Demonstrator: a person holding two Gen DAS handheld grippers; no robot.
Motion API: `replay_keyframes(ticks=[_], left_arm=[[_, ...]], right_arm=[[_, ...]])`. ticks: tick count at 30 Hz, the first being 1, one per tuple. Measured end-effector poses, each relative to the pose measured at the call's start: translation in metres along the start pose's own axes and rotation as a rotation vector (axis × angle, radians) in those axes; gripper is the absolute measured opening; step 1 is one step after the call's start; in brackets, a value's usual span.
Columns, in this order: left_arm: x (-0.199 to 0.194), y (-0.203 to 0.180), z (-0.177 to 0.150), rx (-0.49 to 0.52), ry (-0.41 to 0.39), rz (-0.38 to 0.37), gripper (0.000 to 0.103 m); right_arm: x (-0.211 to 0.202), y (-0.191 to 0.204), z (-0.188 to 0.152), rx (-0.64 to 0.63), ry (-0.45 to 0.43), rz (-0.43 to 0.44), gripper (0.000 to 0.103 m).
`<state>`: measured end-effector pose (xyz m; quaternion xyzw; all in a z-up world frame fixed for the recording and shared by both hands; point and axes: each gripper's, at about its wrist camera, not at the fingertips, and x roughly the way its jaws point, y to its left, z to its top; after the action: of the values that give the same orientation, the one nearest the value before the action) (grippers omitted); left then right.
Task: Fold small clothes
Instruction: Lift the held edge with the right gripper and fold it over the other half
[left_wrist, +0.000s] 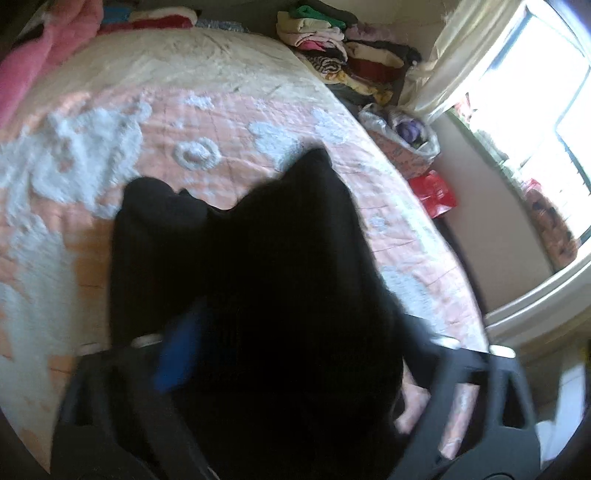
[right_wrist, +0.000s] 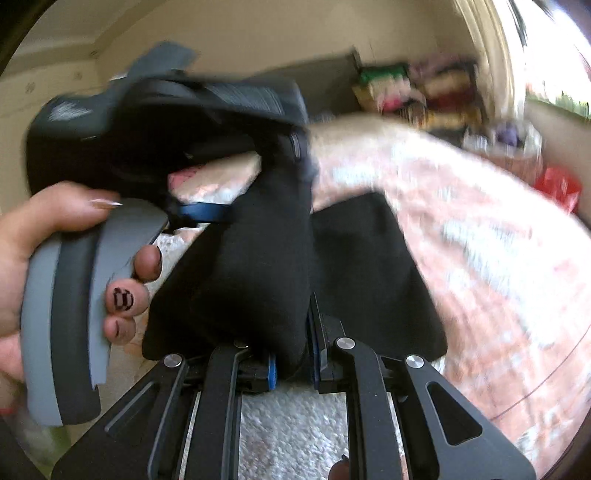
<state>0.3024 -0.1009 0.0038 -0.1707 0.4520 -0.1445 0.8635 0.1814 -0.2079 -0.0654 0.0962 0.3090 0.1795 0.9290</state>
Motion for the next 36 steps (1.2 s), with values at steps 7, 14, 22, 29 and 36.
replay_keyframes(ticks=[7,14,22,29,36], left_arm=[[-0.030,0.027,0.001,-0.078,-0.094,0.018,0.092],[-0.053,0.060,-0.026,-0.045,-0.144,0.153,0.092],[-0.045,0.061,-0.044,0.011,-0.098,0.166,0.092],[-0.043,0.052,-0.047,0.040,-0.087,0.146,0.092],[-0.034,0.035,-0.056,0.089,-0.044,0.135,0.092]], right_arm=[[0.016,-0.052,-0.006,0.277,0.091,0.168,0.019],[0.010,-0.053,0.019,0.278,0.125,0.265,0.065],[0.060,-0.077,0.067,0.285,0.255,0.259,0.046],[0.044,-0.042,0.101,-0.004,0.187,0.220,0.018],[0.062,-0.058,0.094,-0.080,0.211,0.127,0.018]])
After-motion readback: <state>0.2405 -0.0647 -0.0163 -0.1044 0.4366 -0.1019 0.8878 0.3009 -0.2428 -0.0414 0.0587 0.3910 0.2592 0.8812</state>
